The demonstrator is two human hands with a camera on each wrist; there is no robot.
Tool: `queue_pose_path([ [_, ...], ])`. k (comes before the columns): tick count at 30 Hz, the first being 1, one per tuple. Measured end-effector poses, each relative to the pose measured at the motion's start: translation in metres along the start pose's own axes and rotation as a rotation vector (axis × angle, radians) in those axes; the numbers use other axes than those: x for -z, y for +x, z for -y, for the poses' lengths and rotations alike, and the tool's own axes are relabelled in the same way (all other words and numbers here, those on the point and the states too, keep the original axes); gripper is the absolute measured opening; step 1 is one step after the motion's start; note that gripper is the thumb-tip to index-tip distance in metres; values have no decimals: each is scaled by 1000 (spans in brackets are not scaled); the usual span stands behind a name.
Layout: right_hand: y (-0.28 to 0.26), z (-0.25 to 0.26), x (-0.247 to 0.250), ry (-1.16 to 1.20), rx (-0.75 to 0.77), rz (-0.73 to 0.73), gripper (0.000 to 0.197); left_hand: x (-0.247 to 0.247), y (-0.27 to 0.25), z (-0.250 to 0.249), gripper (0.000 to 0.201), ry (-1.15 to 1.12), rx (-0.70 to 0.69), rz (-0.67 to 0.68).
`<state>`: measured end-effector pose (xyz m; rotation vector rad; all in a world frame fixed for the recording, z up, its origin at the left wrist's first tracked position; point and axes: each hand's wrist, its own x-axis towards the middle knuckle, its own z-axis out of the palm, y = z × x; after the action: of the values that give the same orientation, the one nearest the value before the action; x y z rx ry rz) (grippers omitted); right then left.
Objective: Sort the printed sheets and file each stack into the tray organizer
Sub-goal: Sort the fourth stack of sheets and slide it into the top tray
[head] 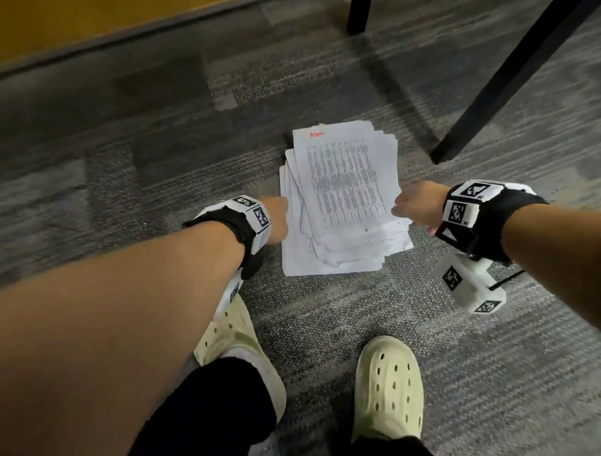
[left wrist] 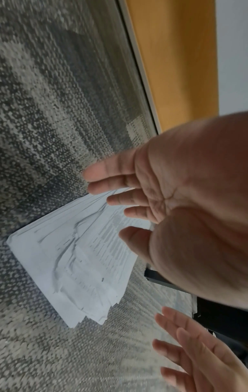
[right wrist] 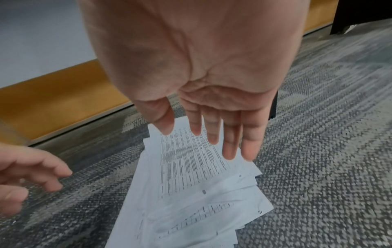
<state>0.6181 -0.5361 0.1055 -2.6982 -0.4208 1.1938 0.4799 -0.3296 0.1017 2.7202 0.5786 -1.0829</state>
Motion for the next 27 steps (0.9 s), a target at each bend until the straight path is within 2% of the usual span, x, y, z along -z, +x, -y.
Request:
queue_pose_path([
  [4, 28, -3, -12, -51, 13, -18, 38, -28, 31, 3, 45, -79, -9, 19],
  [8, 58, -11, -30, 51, -44, -83, 54, -44, 55, 7, 52, -173, -15, 35],
  [15, 106, -25, -68, 149, -83, -33, 72, -71, 91, 16, 56, -239, -2, 54],
  [18, 122, -31, -79, 119, -135, -109, 81, -82, 104, 19, 59, -304, 29, 85],
  [22, 134, -31, -93, 84, -153, -135, 71, -95, 117, 15, 65, -439, 114, 75],
  [27, 135, -28, -93, 95, -210, -134, 52, -96, 125, 3, 86, -655, 214, 28],
])
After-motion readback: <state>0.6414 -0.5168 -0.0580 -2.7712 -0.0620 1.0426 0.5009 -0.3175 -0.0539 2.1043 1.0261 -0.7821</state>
